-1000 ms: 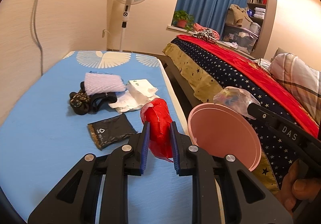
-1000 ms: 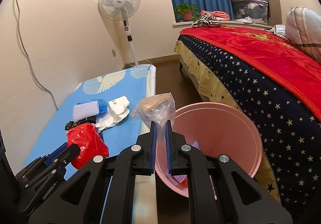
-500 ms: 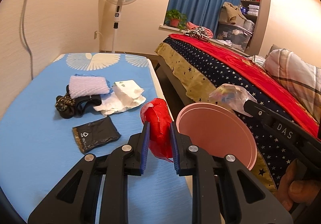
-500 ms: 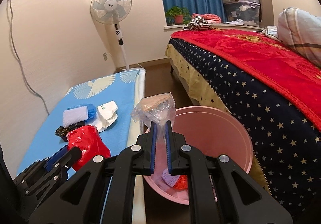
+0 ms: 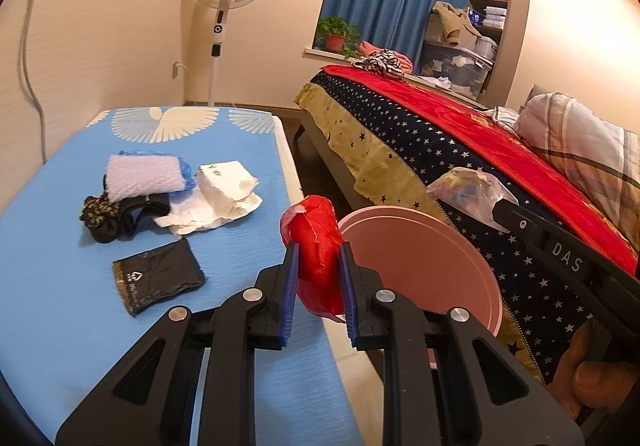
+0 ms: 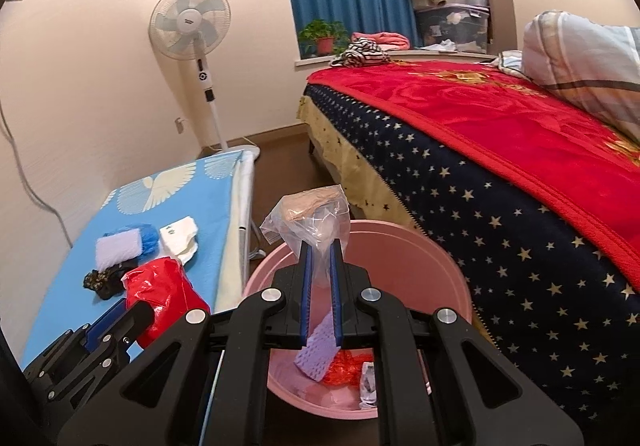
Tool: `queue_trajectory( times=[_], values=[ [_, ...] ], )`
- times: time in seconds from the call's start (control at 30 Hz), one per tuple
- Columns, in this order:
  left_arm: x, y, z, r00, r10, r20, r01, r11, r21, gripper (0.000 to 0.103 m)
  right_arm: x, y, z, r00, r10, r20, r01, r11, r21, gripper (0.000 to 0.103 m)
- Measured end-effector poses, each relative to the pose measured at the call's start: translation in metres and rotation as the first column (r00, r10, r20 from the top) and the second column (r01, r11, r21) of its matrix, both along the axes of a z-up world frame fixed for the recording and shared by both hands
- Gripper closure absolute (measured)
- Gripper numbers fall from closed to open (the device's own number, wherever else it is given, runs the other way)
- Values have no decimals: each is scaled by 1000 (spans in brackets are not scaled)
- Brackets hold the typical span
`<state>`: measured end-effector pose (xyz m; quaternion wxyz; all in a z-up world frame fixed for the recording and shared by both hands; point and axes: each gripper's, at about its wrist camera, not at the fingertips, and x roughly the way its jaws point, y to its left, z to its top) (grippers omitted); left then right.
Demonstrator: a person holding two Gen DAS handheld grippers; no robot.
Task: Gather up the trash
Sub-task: 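Open both grippers over the pink bin, dropping the red and clear bags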
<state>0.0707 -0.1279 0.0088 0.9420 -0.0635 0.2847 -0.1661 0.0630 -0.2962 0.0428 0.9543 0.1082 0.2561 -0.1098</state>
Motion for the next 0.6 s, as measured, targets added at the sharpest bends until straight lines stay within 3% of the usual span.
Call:
queue_trajectory(
  times=[0.6],
  values=[
    [17,-35,-10,998,-56,-21,55,998,-28,83,1,-23,-10,995,-93,-41,92,995,-22,94]
  ],
)
